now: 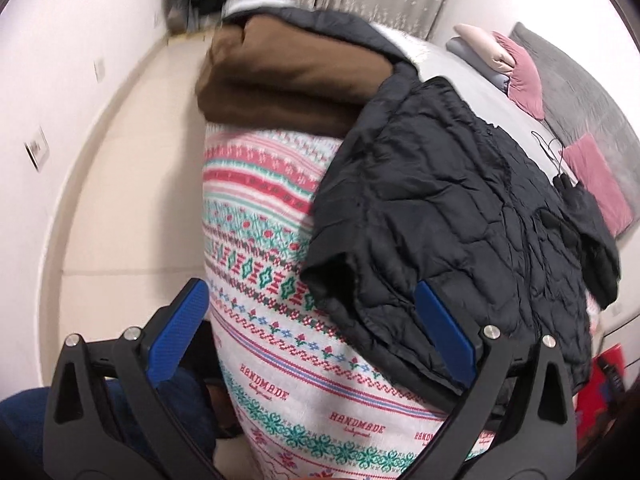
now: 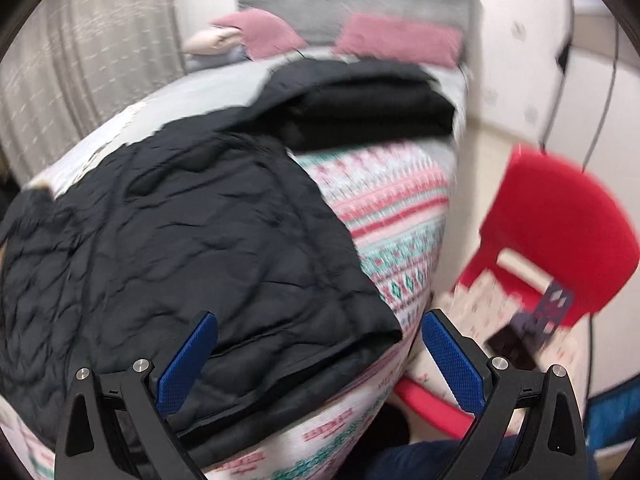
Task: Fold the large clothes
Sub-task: 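Grasp the black jacket's hem with the left tool while the right tool grasps it too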
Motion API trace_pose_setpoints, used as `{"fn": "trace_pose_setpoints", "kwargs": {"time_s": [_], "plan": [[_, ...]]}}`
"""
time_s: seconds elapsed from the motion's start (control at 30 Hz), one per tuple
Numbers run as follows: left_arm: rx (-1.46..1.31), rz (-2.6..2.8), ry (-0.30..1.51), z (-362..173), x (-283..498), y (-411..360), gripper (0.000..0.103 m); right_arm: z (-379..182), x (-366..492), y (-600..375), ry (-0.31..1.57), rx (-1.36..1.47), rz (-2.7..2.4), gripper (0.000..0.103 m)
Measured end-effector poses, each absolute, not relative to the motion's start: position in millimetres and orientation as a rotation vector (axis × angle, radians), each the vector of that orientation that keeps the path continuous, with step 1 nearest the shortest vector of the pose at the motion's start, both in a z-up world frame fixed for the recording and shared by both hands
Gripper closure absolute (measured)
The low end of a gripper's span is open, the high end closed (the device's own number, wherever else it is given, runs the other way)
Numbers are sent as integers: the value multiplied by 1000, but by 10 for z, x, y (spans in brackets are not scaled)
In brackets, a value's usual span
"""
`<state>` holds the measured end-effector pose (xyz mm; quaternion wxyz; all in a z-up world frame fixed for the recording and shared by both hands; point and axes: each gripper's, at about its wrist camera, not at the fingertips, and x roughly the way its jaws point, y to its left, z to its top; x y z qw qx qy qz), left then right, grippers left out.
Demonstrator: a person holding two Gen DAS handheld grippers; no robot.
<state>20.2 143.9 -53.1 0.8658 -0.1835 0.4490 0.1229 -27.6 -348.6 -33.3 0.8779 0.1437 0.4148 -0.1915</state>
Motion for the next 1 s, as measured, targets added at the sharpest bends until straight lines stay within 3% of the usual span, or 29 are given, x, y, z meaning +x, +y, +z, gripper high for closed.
{"fn": "trace_pose_setpoints", "kwargs": {"time_s": [0.1,0.17,0.2,0.27,0.3,0.33,0.37,0.43,0.7,0.77,0.83,0.9,0.97,1.0], "plan": [[-440,278,951,-636,347,1516,8,-569,-227,-3722,919,383,-415,7],[-445,281,945,-672,445,1513,12,-714,-190,-3783,975,434,-412,23],[-436,274,950,-709,522,1490,19,-799,-147,-3806,996,473,-393,26],[-407,265,969,-786,641,1425,35,-881,-140,-3841,1010,536,-353,44],[-402,247,979,-829,687,1386,57,-891,-143,-3843,1002,554,-338,49],[-400,211,993,-865,721,1330,83,-865,-150,-3828,985,552,-330,67],[-385,192,994,-861,728,1275,87,-842,-139,-3806,975,551,-315,87],[-323,201,977,-802,696,1190,92,-762,-144,-3783,956,552,-294,93],[-248,164,960,-661,525,1094,93,-552,-112,-3763,909,456,-328,95],[-259,165,969,-674,498,1161,90,-591,-100,-3745,922,451,-340,94],[-296,170,980,-668,499,1230,80,-554,-96,-3742,925,436,-346,89],[-330,182,977,-640,485,1321,69,-433,-122,-3712,907,399,-364,81],[-370,193,953,-535,435,1375,62,-252,-163,-3682,865,360,-382,55],[-393,192,939,-454,434,1403,58,-169,-178,-3692,837,355,-378,48]]}}
